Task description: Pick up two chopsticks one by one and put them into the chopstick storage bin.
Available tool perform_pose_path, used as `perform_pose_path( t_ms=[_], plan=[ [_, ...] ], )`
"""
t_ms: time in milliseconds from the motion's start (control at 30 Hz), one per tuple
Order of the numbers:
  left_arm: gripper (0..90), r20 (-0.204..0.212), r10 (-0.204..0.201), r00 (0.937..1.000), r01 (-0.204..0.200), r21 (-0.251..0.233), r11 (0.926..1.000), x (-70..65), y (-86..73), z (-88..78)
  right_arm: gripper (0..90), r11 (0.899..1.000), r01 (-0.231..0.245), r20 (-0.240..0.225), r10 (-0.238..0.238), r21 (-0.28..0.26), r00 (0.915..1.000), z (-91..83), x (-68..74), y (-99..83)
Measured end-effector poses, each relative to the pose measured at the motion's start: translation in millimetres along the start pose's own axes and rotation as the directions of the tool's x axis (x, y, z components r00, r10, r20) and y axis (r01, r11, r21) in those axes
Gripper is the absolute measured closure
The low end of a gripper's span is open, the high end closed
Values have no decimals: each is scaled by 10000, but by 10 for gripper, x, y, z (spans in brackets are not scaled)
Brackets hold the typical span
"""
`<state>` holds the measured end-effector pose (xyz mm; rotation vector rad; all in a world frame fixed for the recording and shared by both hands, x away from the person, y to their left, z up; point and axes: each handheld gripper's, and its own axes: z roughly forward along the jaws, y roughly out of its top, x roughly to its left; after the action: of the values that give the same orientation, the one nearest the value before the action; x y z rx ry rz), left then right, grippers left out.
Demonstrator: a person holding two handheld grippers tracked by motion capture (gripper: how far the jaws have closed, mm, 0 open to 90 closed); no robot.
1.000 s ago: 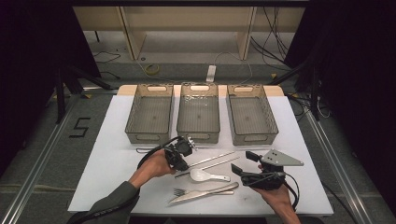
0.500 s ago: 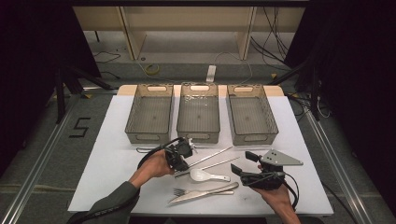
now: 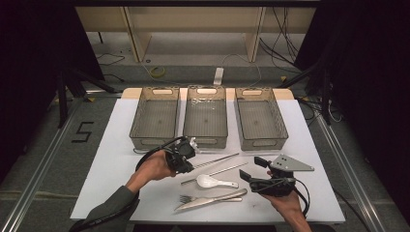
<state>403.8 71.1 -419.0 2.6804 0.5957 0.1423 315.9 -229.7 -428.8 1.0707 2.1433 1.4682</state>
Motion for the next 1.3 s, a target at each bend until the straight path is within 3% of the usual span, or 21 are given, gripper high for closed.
perform_pose_path(
  t_ms=[233,367,467,567,733,767,800,833,867,933,967,1000,1033,1067,1100,1133,1267,1300],
  plan=[
    [844,-150,-64,9999,55,-584,9983,-9,18,-221,266,10000,4,-1,-4,15,10000,0,-1,-1],
    [844,-337,-319,9989,279,-1108,9935,46,-10,-404,266,10000,0,7,0,28,10000,2,-3,-2],
    [844,-538,-376,9978,307,-1239,9918,85,-31,-501,266,10000,-12,12,12,21,10000,2,-3,-1],
    [844,-630,-700,9956,589,-1636,9848,150,-66,-628,266,10000,5,24,-5,43,10000,4,-6,-5],
    [844,-984,-1574,9826,1318,-2275,9648,362,-180,-795,267,10000,-38,57,37,48,10000,3,-14,-8],
    [844,-984,-1574,9826,1318,-2275,9648,362,-180,-795,266,10000,-46,62,45,49,10000,4,-15,-9],
    [844,-1179,-2015,9724,1668,-2531,9530,479,-234,-843,267,10000,-63,59,63,44,10000,6,-16,-9],
    [844,-1165,-2147,9697,1786,-2613,9486,522,-253,-852,267,10000,-64,64,64,48,10000,8,-16,-8],
    [844,-1261,-2378,9631,1967,-2737,9415,586,-282,-861,267,10000,-63,68,63,48,10000,9,-16,-8],
    [844,-1315,-2686,9542,2238,-2818,9330,676,-316,-870,266,10000,-49,69,48,78,10000,11,-14,-10],
    [844,-1315,-2686,9542,2238,-2818,9330,676,-316,-870,267,10000,-43,75,42,79,10000,11,-15,-10],
    [844,-1378,-2917,9465,2435,-2879,9262,734,-337,-877,267,10000,-43,75,42,79,10000,11,-15,-10],
    [844,-1394,-2984,9442,2505,-2843,9254,782,-354,-883,267,9999,-81,69,81,63,9999,12,-20,-10],
    [844,-1518,-3224,9344,2689,-2931,9175,857,-380,-890,267,9999,-82,71,81,67,9999,13,-22,-11],
    [844,-1518,-3224,9344,2689,-2931,9175,857,-380,-890,267,9999,-70,76,70,87,9999,13,-23,-12],
    [844,-1595,-3512,9226,2919,-3063,9061,938,-410,-898,267,9999,-67,81,66,88,9999,13,-23,-12],
    [844,-1590,-3979,9035,3358,-3140,8881,1104,-477,-917,268,9999,-67,78,66,88,9999,12,-21,-12],
    [844,-1630,-4128,8961,3466,-3239,8803,1145,-497,-923,268,9999,-54,85,53,95,9999,12,-21,-12]
  ],
)
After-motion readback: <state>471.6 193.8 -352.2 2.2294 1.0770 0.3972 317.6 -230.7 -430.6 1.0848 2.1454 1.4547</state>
